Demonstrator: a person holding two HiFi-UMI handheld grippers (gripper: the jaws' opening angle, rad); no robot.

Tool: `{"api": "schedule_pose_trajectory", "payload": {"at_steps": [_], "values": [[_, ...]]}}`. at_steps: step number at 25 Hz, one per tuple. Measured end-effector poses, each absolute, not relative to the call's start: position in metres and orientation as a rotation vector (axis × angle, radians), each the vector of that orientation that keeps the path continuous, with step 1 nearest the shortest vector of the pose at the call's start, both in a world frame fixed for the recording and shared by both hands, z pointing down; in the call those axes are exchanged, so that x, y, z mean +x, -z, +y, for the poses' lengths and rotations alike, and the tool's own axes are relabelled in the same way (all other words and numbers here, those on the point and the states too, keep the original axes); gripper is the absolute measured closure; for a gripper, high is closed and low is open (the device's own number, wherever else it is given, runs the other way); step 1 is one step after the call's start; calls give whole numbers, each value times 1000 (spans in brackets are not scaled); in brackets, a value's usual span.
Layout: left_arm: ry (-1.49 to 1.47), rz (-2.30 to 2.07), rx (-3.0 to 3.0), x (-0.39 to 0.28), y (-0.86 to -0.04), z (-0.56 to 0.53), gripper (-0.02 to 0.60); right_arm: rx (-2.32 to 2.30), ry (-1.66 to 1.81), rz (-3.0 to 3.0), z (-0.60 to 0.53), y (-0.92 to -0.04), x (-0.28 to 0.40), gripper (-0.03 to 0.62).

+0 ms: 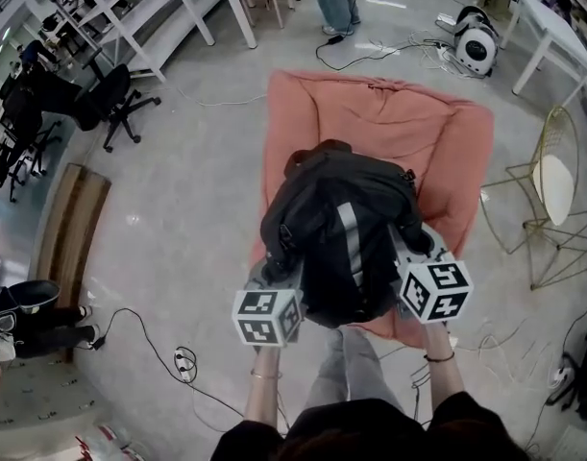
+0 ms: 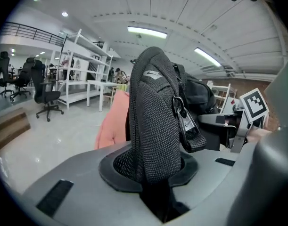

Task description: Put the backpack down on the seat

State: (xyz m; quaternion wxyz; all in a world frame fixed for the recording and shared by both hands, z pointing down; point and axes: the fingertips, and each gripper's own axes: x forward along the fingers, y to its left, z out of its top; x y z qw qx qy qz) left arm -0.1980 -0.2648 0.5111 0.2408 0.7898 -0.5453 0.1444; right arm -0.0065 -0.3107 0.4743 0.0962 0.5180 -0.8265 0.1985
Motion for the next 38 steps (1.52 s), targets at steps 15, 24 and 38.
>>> {"api": "schedule_pose_trajectory", "payload": {"at_steps": [15,24,38], "values": [[-491,-1443,2054,-196,-582,-345,482,1467,-692,-2353,-395,-549,-8,517],[-511,-1440,2033,-199,-599,-390,482,1450,-715,-2338,-444,-571,-10,517],[-526,-1423,1989,-207,-618,-439,479,1444,-734,-2317,-495,-595,-18,517]]}}
